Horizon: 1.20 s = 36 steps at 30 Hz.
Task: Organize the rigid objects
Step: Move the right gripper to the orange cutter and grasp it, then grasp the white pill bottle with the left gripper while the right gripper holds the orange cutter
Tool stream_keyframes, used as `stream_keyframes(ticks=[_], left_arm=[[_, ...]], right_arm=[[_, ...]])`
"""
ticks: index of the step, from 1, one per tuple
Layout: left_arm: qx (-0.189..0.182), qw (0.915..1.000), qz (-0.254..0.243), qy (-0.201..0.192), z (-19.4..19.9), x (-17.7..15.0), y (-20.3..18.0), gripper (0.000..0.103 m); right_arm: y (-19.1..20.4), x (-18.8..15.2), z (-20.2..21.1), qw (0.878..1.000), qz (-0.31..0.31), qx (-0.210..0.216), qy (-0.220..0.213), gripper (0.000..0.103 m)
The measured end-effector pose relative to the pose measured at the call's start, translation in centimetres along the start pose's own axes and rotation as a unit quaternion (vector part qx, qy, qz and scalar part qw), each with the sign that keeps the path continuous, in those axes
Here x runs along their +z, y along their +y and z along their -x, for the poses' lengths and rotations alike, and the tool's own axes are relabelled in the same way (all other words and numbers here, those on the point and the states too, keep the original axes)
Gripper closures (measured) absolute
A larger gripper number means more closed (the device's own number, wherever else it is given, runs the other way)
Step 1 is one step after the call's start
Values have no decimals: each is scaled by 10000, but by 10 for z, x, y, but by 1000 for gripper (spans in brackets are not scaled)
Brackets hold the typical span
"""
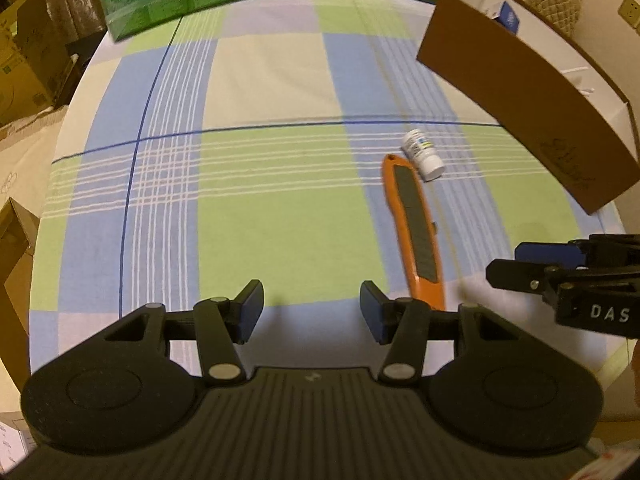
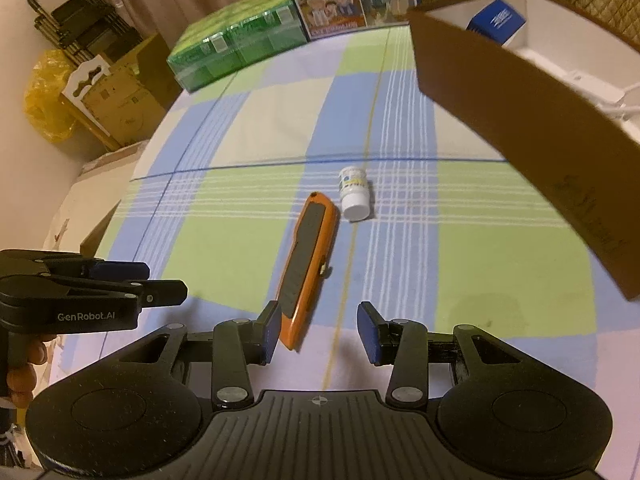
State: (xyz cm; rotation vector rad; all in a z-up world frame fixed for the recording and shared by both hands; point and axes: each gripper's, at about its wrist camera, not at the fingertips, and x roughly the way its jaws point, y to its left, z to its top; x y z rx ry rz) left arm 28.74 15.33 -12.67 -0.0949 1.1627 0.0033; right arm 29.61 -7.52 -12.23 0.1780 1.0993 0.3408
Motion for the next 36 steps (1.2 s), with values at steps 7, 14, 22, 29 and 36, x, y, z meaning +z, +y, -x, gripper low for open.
stream_keyframes(ticks=[7, 14, 22, 29, 36], left_arm=[[56, 9999, 37, 136, -24, 3, 13, 54], [48, 9997, 55, 233, -42, 10, 23, 54], [35, 9995, 34, 320, -54, 21, 33, 54], [-3, 9994, -9, 356, -58, 28, 36, 54], [-59, 9992, -131, 377, -59, 30, 32, 54]], right_arm=[[11, 6, -35, 9999, -52, -160, 8, 64], [11, 15, -66, 9990, -269, -353, 5, 64], [23, 27, -91, 9971, -11, -735, -175, 64], [47, 17, -99, 9872, 1087, -1147, -199, 70], [40, 9, -92, 9864, 1314, -988, -57, 71]])
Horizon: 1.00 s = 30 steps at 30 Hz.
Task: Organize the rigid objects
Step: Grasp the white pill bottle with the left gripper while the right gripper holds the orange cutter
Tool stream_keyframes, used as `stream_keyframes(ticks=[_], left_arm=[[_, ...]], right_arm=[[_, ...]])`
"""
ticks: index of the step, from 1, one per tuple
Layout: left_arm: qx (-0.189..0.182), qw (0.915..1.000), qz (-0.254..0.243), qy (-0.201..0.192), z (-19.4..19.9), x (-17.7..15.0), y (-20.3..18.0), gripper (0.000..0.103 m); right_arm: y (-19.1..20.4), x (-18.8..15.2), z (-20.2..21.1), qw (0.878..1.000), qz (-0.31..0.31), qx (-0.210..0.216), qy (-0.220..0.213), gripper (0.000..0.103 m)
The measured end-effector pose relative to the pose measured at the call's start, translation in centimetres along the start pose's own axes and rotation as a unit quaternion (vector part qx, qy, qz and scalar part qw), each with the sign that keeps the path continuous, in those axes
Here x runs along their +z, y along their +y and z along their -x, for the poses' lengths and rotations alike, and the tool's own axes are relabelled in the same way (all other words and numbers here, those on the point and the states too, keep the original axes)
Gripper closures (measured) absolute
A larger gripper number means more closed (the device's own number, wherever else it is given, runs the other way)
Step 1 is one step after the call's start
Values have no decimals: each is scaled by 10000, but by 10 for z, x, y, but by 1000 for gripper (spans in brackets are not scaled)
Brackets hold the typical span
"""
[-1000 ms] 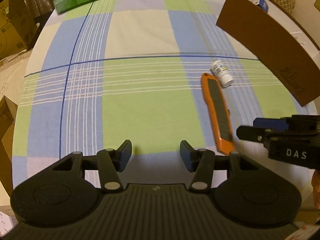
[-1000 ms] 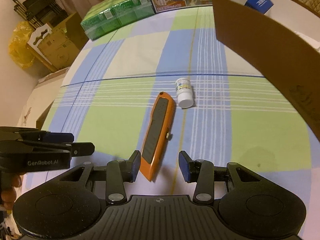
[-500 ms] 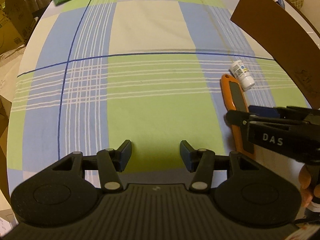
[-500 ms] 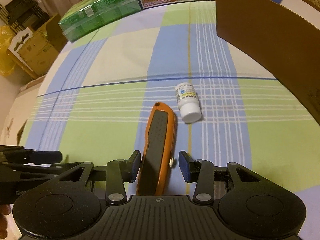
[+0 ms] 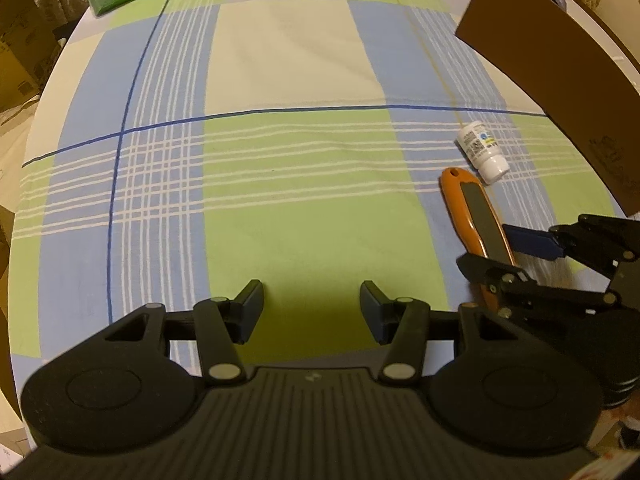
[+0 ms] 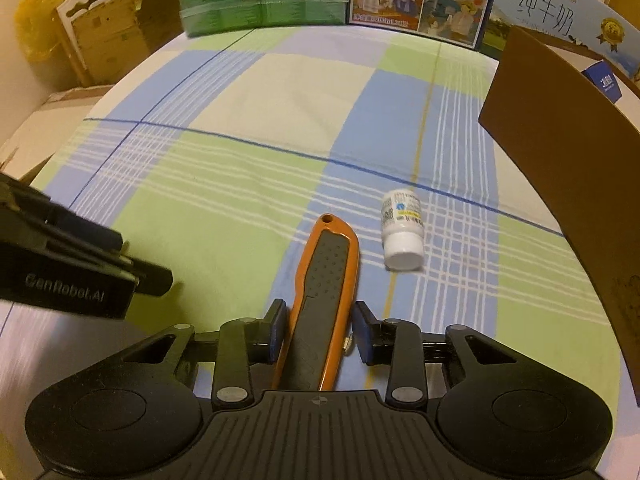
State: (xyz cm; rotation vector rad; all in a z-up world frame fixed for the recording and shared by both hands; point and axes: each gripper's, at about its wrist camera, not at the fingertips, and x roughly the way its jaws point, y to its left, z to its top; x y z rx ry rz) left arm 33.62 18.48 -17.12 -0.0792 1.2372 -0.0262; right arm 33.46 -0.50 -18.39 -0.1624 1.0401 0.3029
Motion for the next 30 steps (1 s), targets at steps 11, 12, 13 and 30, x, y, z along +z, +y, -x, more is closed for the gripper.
stream_keyframes(ticks=[11, 12, 13, 30], left_arm=[[-302, 9977, -569, -188, -2, 2, -38, 55], [-335, 9970, -659, -231, -2, 3, -42, 55], [-374, 9957, -789, -298, -2, 5, -48, 55], [-854, 9593, -2458, -1096, -27, 53, -103, 53]], right_arm=[[-55, -43, 32, 9989, -390, -258, 85, 71], [-62, -45, 34, 9984, -472, -317, 72, 71], [-70, -46, 34, 9977, -540, -403, 60, 71], [-142, -35, 27, 9948, -904, -335, -320, 71]])
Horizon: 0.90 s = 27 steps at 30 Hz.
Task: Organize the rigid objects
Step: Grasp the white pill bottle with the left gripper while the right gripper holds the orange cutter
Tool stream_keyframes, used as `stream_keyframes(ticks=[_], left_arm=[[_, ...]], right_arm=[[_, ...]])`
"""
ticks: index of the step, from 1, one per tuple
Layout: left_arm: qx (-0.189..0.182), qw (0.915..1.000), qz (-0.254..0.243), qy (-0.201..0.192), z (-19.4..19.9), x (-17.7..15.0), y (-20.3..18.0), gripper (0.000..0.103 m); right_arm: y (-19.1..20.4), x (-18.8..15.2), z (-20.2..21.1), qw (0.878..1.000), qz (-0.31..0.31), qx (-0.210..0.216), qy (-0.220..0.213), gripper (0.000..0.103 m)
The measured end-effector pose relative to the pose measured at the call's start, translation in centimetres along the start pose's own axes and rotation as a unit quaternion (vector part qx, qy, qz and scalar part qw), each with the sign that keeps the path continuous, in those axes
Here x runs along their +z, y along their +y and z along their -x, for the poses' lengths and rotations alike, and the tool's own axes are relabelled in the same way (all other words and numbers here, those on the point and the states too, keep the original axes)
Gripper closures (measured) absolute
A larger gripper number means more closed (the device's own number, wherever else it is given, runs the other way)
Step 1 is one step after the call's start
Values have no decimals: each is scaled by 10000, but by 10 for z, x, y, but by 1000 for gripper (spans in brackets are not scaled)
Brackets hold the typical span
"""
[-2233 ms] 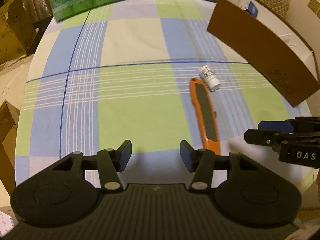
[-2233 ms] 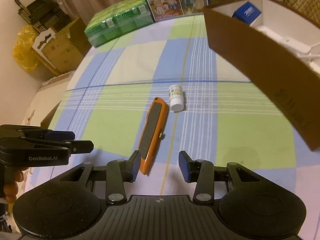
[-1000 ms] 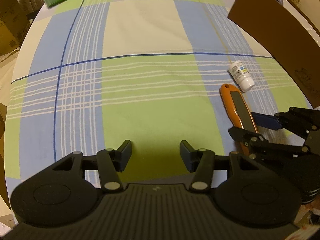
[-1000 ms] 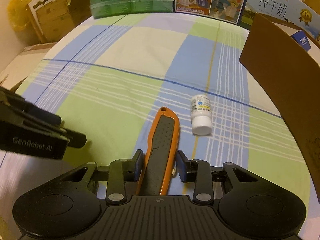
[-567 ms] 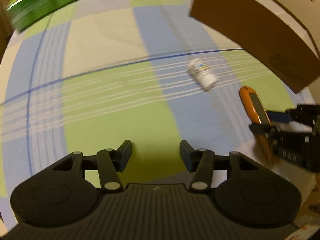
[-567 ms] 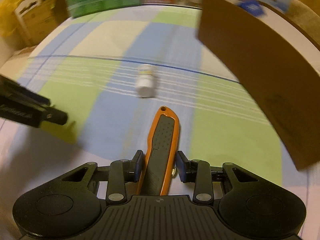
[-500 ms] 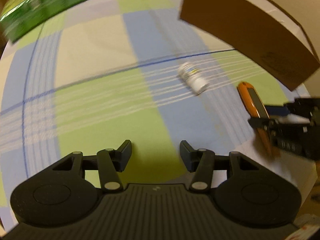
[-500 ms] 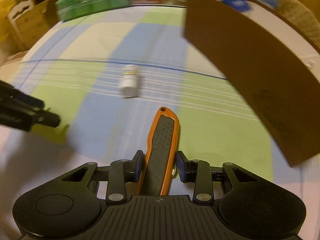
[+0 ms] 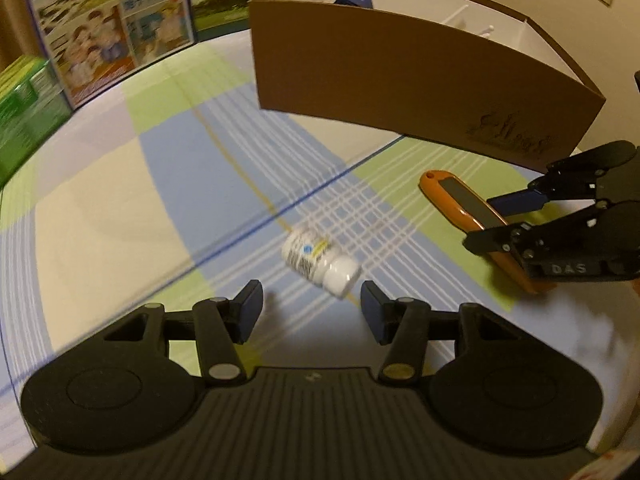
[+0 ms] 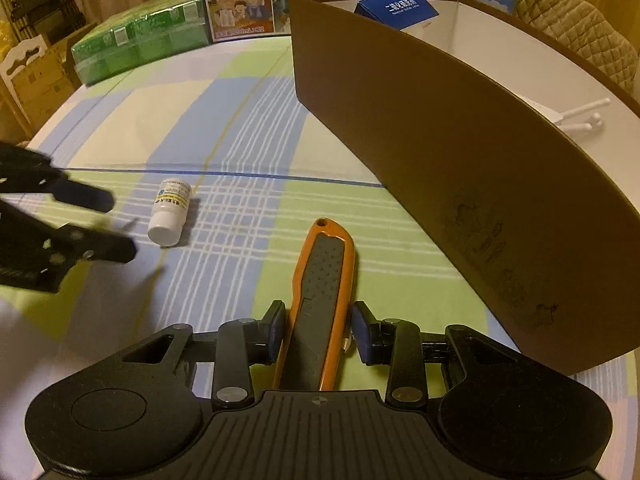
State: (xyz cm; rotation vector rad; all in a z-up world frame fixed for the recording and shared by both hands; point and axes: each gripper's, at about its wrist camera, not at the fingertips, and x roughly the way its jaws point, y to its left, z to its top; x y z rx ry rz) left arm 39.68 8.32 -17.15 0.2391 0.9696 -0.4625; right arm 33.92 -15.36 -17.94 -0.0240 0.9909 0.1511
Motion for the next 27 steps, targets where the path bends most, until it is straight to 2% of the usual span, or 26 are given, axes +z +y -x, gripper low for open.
stream_keyframes(ticks=[5, 7, 14, 16, 17, 18, 23, 27], left_arm=[[-138, 9988, -466, -70, -10, 9, 1, 49], [-190, 9976, -663, -53, -15, 10, 2, 46], [-335, 9936, -1079, -42, -28, 15, 3, 47], [-347, 9935, -1081, 10, -32, 16, 4, 49], [-379, 9936, -1063, 45, -34, 16, 4, 58], [-395, 9939, -1026, 65, -35, 16, 4, 60], [-263, 9970, -718, 76, -32, 15, 5, 61], [-33, 9995, -271, 171, -26, 12, 5, 61]], right_arm=[[-4, -3, 4, 9999, -116, 38, -2, 61], [-4, -4, 4, 9999, -137, 24, -2, 59], [-8, -6, 6, 9995, -321, 49, -14, 55], [-8, -7, 7, 9994, -359, 28, -19, 55], [-8, -7, 7, 9993, -369, 11, -21, 54], [-8, -7, 7, 9993, -377, -2, -22, 54], [-7, -7, 7, 9992, -384, -57, -21, 52], [-4, -8, 6, 9992, -376, -137, -21, 52]])
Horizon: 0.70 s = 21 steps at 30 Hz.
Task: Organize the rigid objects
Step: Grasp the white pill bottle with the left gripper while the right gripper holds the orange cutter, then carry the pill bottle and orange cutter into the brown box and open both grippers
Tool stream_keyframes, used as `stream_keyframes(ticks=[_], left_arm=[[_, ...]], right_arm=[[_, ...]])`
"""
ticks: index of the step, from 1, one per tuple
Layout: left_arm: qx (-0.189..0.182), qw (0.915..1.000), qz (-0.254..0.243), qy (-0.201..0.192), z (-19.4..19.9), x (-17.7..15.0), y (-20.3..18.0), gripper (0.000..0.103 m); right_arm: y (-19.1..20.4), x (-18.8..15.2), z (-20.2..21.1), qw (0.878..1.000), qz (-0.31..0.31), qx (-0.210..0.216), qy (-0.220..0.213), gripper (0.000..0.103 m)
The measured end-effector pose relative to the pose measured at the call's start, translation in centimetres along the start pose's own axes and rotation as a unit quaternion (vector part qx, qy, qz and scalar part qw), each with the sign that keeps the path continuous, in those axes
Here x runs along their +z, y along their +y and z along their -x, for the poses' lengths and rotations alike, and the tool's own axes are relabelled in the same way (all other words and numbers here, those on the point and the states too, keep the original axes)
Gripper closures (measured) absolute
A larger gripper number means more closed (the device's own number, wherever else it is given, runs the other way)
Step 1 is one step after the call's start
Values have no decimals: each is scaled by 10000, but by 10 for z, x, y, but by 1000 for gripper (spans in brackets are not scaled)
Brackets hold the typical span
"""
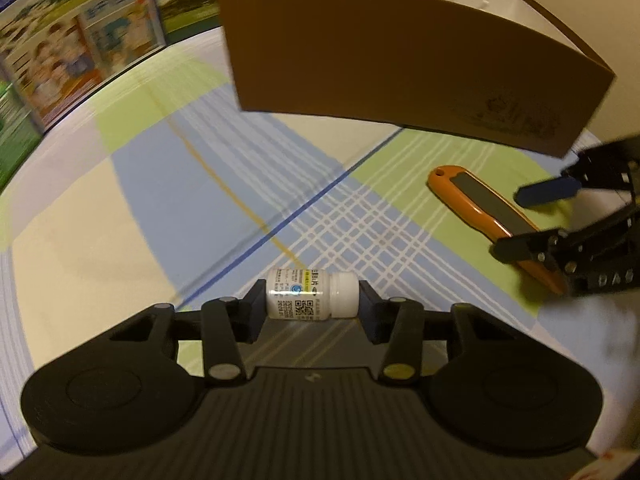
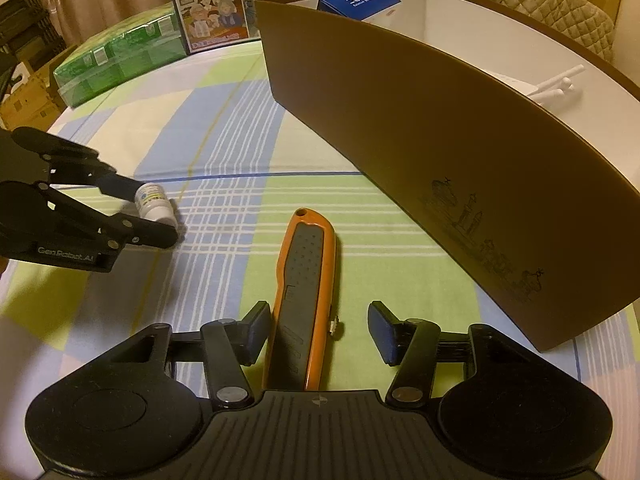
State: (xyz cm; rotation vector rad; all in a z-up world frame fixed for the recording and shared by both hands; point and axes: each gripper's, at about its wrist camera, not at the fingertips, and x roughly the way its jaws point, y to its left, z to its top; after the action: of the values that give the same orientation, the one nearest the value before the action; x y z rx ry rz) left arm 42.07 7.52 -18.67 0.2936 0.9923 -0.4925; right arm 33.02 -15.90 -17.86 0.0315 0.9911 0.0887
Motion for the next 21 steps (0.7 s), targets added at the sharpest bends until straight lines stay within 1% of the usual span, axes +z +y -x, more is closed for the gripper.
stream_keyframes(ticks=[5, 7, 10, 15, 18, 19, 21], left_arm=[[246, 9973, 670, 155, 11, -11, -4, 61], [324, 9954, 880, 216, 15, -16, -6, 61], [354, 9922, 1147, 337, 20, -23, -9, 61], [432, 9915, 1152, 423, 25, -28, -16, 61], [491, 9905, 1209, 432, 25, -29, -17, 61], [513, 9902, 1227, 436, 25, -29, -17, 61], [557, 9899, 1229, 446, 26, -30, -18, 61]], right_arm=[[13, -4, -2, 9991, 162, -380, -13, 51], [13, -7, -1, 9991, 7, -428, -60, 51], [14, -8, 0, 9990, -1, -446, -85, 52], [17, -9, 0, 9987, -32, -497, -108, 54], [21, -9, 1, 9988, 3, -478, -115, 62], [23, -9, 1, 9990, 37, -441, -118, 69], [25, -9, 1, 9988, 48, -476, -111, 70]])
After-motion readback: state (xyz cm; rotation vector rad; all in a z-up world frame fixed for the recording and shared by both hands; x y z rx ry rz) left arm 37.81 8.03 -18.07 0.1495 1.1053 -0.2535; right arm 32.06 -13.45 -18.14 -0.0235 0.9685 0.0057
